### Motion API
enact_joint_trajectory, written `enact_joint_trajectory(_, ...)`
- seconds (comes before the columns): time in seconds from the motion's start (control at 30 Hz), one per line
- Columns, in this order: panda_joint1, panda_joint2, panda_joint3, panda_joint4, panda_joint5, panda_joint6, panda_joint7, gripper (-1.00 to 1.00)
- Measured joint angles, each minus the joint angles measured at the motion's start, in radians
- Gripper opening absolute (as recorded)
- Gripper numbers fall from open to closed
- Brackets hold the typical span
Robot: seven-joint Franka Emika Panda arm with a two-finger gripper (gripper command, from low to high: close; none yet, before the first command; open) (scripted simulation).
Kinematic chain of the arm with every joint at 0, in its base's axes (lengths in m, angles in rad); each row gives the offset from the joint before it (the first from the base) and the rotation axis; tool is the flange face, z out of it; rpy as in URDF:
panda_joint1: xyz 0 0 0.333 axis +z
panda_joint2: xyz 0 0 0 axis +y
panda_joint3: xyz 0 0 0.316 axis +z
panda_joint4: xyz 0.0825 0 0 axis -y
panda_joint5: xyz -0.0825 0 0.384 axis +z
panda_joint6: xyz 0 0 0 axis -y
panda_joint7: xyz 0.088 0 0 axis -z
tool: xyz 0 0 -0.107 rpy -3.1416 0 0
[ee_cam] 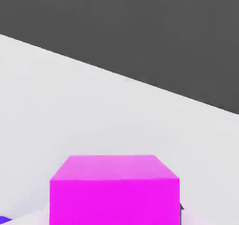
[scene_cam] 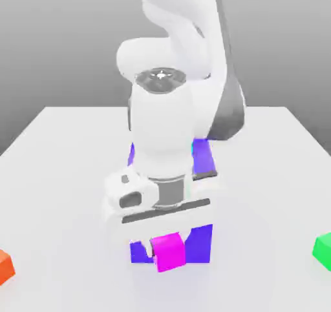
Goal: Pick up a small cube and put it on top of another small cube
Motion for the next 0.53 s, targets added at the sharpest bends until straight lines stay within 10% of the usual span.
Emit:
enact_joint_trajectory(0.4,0.372,0.2,0.192,0.131,-0.216,0.02,0.197,-1.0)
enact_joint_trajectory(0.43,0.385,0.221,0.185,0.135,-0.229,0.035,0.207,1.0)
enact_joint_trajectory(0.53,0.385,0.221,0.185,0.135,-0.229,0.035,0.207,1.0)
